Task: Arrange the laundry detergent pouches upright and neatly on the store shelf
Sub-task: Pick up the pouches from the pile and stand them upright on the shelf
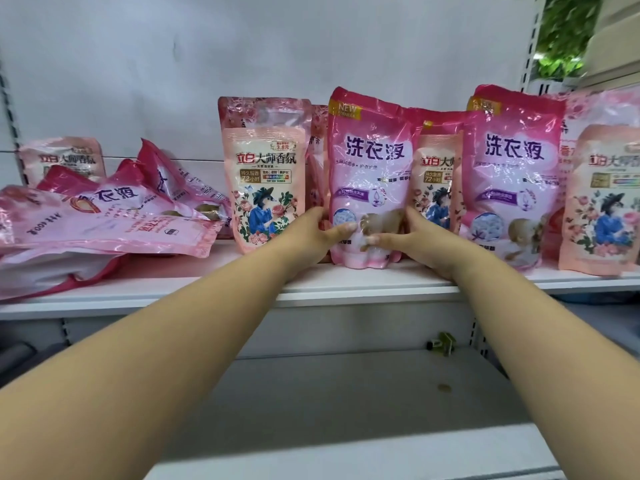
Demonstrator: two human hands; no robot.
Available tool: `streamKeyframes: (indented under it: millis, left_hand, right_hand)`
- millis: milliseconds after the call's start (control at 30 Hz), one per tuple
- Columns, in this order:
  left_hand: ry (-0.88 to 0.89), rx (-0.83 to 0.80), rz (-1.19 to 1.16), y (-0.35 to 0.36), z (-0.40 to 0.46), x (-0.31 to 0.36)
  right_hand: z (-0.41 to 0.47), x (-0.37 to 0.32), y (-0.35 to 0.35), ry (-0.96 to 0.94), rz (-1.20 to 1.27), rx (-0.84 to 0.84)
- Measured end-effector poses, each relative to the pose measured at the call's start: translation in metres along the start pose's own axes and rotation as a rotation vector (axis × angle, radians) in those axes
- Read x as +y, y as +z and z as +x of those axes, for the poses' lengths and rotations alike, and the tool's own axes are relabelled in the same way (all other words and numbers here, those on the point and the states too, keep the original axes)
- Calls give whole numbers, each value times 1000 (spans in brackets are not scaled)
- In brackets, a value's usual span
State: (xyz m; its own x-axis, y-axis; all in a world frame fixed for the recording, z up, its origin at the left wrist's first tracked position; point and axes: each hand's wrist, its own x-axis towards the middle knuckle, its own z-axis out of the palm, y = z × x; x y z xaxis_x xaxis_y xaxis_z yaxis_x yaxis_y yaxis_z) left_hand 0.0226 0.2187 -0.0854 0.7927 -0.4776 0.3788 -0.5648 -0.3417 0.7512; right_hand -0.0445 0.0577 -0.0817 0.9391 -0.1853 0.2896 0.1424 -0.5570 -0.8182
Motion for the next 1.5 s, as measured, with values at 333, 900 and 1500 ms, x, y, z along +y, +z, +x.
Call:
streamKeyframes:
  millis: [333, 900, 1500]
  left_hand:
    - [-34, 45, -5, -1, -2, 3]
    - [306, 4, 735, -125, -86, -5]
    - [-37, 92, 967, -250, -122, -121]
  right_hand:
    - [-15, -9, 1, -26, 4, 107]
    - [-48, -95, 65, -223, -672, 133]
    - [33, -137, 200, 238, 265, -34]
